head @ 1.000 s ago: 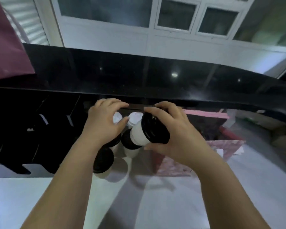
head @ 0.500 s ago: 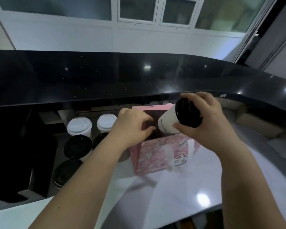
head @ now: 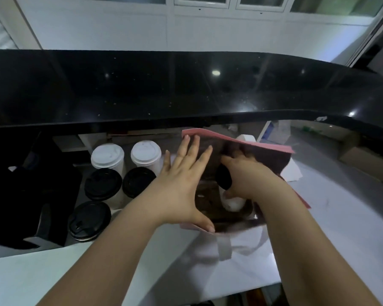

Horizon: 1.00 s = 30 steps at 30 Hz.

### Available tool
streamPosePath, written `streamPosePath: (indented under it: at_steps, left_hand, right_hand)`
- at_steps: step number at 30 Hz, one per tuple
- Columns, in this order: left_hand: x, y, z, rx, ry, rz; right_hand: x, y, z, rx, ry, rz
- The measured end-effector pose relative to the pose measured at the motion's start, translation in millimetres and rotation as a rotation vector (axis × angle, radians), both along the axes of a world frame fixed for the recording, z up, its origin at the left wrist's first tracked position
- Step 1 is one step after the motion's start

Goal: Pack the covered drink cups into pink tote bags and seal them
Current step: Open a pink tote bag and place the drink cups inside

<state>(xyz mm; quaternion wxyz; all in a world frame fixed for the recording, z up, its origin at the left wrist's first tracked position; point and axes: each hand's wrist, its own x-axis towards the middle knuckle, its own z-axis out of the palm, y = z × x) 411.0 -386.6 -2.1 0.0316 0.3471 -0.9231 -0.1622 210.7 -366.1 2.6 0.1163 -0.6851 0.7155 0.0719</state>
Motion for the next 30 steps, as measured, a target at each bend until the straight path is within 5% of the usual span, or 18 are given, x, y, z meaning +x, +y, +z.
streamPosePath:
  at_steps: [7,24,30]
  left_hand:
    - [-6,4,0,-0.004,-0.004,0.043]
    - [-8,25,-10,-0.072,-0.011,0.167]
    - [1,25,-9,-0.066,0.082,0.221]
  right_hand:
    - [12,-8,-32,-0.088,-0.202,0.058]
    - [24,11,-96,0.034,-0.118,0.211]
    - [22,7,-63,0.137,-0.126,0.182]
